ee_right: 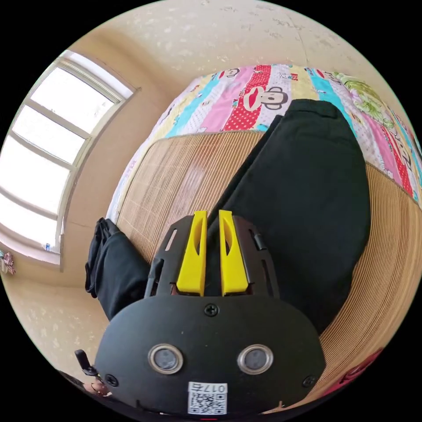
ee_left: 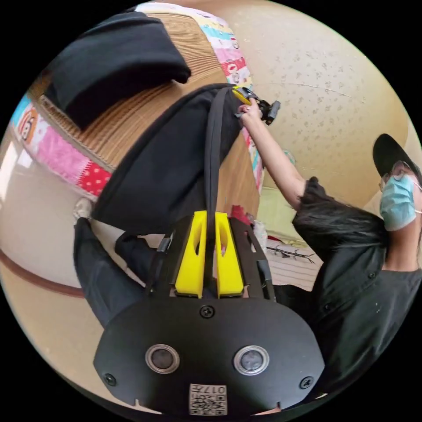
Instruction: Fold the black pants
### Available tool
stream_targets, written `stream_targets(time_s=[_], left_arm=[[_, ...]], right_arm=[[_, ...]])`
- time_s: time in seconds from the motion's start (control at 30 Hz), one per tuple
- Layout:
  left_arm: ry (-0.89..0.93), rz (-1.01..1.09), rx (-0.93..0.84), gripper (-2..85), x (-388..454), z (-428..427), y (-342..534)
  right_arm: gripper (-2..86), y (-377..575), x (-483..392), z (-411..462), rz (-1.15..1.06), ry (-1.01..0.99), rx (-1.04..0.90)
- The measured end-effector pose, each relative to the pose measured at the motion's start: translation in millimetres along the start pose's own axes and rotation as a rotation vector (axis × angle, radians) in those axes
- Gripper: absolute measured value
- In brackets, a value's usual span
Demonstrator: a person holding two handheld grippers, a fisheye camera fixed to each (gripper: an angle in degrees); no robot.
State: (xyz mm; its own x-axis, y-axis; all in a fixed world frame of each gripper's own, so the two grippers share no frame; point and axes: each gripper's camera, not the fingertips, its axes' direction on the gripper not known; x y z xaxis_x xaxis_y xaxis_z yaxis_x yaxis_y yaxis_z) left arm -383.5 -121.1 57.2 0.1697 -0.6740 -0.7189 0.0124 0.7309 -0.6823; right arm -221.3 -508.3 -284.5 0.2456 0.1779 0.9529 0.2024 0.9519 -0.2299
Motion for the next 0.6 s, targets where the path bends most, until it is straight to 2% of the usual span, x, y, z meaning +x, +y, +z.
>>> stream_targets(time_s=[0.07, 0.13, 0.3, 0.4, 0.47, 0.53, 0.6], left_arm=[[-0.058, -0.036, -0.071, 8.3, -27.4, -9.2, -9.1], [-0.021, -0.022, -0.110, 8.3, -40.1, -22.5, -18.1], [-0.051, 0.151, -0.168, 9.8, -1.8, -25.3, -56.4], [-0.048, 0.278, -0.234, 10.0, 35.3, 3.1, -80.8], [-0.089, 0.320, -0.305, 10.1, 51.0, 30.6, -86.4], [-0.229, 0.396, -0.373, 10.0, 64.9, 64.3, -77.4], [-0.267, 0.433, -0.432, 9.3, 71.4, 82.3, -64.8]], right_arm=[[7.6, 50.7, -8.3, -5.2, -0.070, -0.063, -0.016], [8.3, 103.8, -6.3, -17.6, -0.100, -0.067, -0.049], [10.3, 248.7, 23.3, -57.0, 0.084, -0.019, -0.123], [11.0, 321.8, 28.4, -71.1, 0.226, -0.065, -0.132], [10.8, 366.8, 19.7, -65.8, 0.325, -0.079, -0.181], [9.9, 391.9, 6.5, -65.0, 0.370, -0.123, -0.154], [9.0, 407.3, -7.0, -56.3, 0.384, -0.124, -0.177]])
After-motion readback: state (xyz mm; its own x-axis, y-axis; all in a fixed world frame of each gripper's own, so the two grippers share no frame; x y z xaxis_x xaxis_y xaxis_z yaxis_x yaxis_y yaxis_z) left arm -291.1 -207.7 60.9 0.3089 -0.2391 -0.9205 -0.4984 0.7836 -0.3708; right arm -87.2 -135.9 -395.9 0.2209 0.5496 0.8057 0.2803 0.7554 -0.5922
